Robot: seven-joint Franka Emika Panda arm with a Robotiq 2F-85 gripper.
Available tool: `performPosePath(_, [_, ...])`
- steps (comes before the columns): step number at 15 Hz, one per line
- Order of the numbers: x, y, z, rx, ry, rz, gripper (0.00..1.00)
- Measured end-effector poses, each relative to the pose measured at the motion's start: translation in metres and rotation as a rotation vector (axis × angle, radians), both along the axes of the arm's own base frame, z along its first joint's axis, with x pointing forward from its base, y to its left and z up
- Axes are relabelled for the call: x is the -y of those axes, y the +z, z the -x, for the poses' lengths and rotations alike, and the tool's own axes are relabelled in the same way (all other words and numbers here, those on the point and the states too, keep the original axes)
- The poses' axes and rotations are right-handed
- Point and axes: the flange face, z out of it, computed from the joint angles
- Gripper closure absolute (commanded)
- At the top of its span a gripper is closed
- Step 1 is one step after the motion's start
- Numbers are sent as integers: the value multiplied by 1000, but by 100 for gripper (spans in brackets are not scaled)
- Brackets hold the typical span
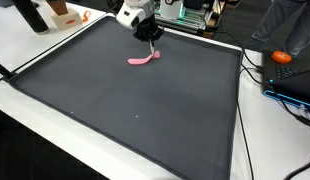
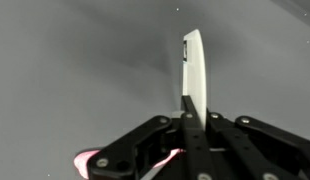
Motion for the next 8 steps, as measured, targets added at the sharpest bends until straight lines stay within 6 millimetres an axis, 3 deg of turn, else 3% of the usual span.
performPosePath(8, [-9, 1, -10, 84, 81, -39, 99])
